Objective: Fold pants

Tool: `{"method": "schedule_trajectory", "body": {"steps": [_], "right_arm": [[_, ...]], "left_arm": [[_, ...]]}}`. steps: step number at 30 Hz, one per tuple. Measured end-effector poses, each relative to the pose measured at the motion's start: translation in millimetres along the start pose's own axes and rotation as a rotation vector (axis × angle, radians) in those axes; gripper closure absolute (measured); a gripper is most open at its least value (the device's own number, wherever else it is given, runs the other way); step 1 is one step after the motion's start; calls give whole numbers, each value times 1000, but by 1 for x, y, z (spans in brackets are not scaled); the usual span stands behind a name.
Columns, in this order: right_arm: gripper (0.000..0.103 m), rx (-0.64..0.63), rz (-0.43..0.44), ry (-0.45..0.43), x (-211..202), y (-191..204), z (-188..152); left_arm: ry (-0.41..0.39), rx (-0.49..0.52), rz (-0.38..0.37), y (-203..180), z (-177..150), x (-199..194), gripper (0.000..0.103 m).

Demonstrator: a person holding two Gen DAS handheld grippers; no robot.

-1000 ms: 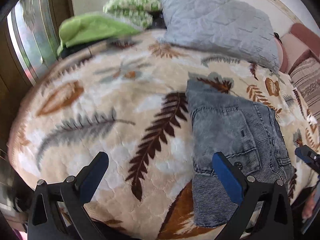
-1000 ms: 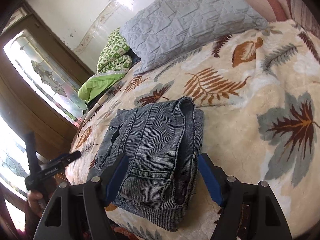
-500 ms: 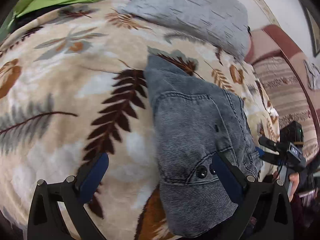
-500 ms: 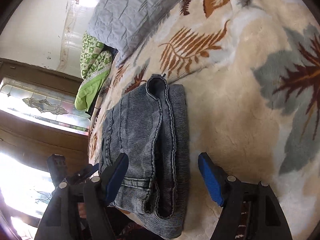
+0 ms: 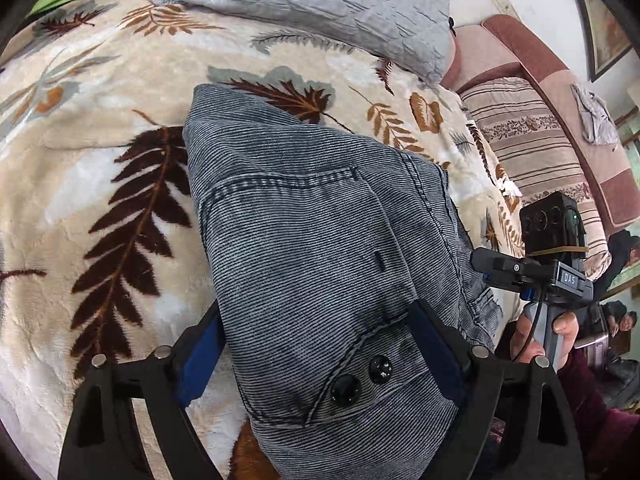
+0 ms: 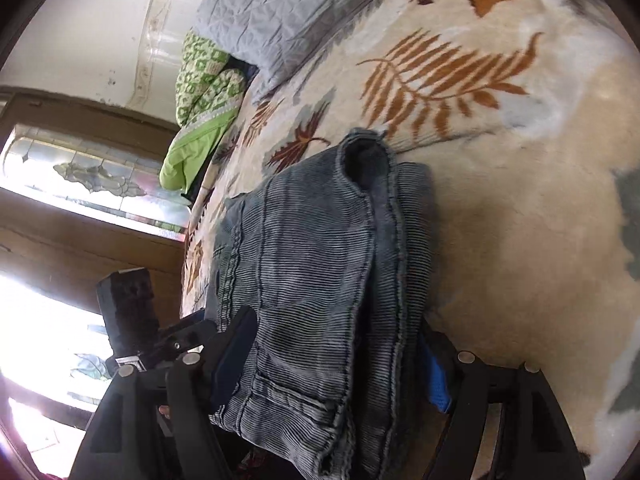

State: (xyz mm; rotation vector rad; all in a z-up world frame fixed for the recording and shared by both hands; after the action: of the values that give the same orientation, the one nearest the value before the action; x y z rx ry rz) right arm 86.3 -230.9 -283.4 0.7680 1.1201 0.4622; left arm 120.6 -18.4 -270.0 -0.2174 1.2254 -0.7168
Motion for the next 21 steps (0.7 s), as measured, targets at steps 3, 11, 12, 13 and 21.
{"method": "schedule_trajectory", "body": {"steps": [3,11,12,13,21], "right_arm": [[30,-39,-10,-6,3,6,-4],[54,-157,-95,-43,4,20,-16],[55,-180,-123,-52,5,21,-17],[55,-208,-157,-62,7,23,-19],[57,-206,-167,-94,6,22,-21]], "left_arm": [[-10,29,9,-3,-1,0,17],[-39,35,-21,0,-3,-8,40],[-40,40,-16,1,-3,-7,42],[-36,41,-10,2,-3,-5,42],[-55,6,-14,4,-6,-5,51]]}}
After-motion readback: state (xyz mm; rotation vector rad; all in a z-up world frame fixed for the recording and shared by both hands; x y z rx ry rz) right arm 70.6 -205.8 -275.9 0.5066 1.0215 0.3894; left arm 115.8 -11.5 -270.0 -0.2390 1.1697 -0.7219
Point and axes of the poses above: each gripper's, at about its wrist camera, not at the fingertips, and x roughly the way its jaws point, y to its left, z to its top, the point moved 6 cm from there along x, roughly the way its jaws point, and after that the axes turned 2 degrees about -z, right-handed, at the moved point
